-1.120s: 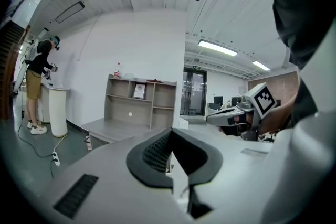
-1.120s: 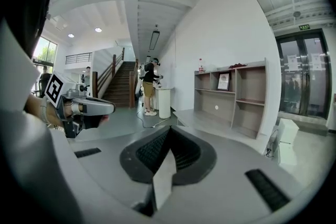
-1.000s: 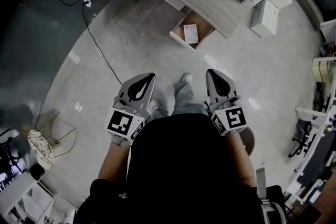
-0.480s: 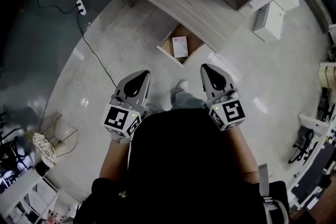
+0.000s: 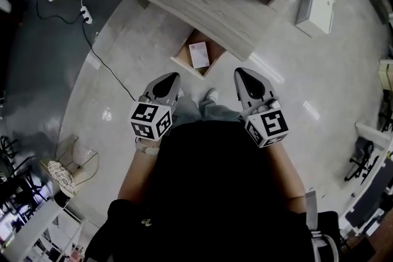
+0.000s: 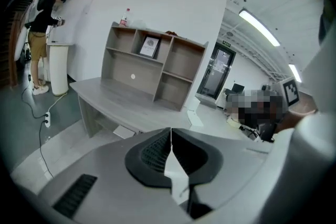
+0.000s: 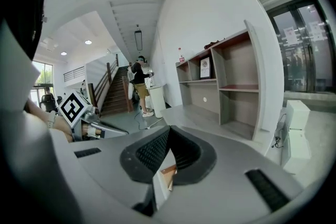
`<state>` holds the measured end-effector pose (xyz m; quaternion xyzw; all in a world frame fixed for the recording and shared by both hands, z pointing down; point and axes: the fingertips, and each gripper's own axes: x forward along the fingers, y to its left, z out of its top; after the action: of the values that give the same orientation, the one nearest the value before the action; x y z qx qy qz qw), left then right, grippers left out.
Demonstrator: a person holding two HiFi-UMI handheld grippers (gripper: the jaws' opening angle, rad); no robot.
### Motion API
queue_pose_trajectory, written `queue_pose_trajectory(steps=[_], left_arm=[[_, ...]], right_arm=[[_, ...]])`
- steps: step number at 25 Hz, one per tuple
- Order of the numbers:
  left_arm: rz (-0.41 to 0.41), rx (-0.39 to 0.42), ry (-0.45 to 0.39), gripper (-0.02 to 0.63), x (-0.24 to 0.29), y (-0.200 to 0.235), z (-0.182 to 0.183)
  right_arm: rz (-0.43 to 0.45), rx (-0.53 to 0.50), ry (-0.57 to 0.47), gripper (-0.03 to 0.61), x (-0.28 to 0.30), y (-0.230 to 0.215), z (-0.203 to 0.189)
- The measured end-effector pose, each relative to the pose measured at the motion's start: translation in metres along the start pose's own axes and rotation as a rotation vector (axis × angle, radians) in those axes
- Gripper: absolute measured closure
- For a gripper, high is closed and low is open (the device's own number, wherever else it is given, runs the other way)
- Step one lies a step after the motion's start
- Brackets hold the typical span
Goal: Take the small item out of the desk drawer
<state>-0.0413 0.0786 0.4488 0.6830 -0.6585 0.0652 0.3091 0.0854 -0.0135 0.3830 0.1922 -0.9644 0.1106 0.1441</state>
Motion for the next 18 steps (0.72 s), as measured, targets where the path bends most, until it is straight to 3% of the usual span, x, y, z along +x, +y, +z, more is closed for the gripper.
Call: queue_pose_trajectory(steps=[6,13,18], left_arm=[[-0.004,-0.058,0.146,0.604,0.063,0.025,-0.033],[-0.030,-0.090,0.318,0.589,0.135,0.058,-0.081],[-0.042,-0.134,0.419,0.515,0.177,0.080,-0.115]], right_arm=[[-0.058,0.017,0.049,0.582,0.013,-0.017,-0.006],[-0.191,0.058,0.115,0.582,0.027,-0.042,-0.017],[-0.295,0.083,0.157,0.583,0.030,-0.051,-0.025]])
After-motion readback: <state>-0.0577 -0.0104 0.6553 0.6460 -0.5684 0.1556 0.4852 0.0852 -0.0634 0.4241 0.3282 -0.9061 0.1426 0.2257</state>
